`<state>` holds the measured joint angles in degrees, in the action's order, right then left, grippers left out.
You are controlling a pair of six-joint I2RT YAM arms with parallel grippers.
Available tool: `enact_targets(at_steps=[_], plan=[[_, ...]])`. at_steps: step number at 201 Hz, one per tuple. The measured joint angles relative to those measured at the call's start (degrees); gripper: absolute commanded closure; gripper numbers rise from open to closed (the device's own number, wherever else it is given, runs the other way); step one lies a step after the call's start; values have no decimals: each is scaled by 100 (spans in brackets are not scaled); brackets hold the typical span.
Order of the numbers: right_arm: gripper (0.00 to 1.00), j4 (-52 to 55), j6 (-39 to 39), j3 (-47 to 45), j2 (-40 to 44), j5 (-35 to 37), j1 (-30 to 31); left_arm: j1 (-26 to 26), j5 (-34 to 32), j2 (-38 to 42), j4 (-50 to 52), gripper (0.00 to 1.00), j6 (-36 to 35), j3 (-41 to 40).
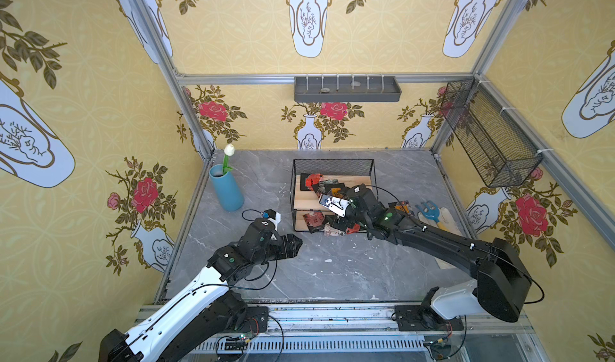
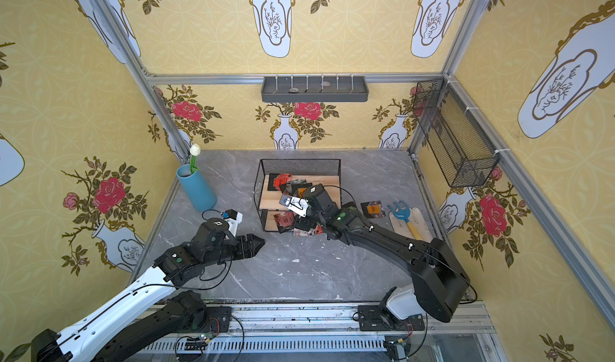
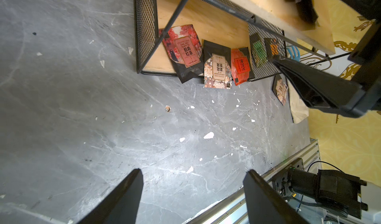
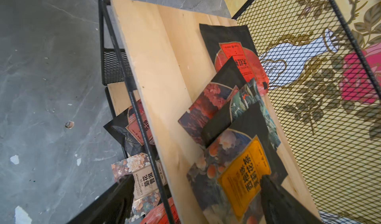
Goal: Remove the tea bags from the shelf
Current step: Pick up the tea bag from the shelf.
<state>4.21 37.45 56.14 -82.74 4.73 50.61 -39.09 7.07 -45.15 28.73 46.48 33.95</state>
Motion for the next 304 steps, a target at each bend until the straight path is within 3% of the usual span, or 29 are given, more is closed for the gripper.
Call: enact_targets(at_steps=[38,171,237,304], plan=[[5,37,-13,57,-146,-184,-24,20,-2,7,-2,14,-15,-13],[36,350,-535,-157,275,-186,190,68,28,-42,-46,14,-98,-26],[66,369,-592,-144,330,17,238,72,44,-44,-81,14,-98,-26],[82,365,-590,-94,330,55,262,83,44,-74,-81,14,-96,-26]])
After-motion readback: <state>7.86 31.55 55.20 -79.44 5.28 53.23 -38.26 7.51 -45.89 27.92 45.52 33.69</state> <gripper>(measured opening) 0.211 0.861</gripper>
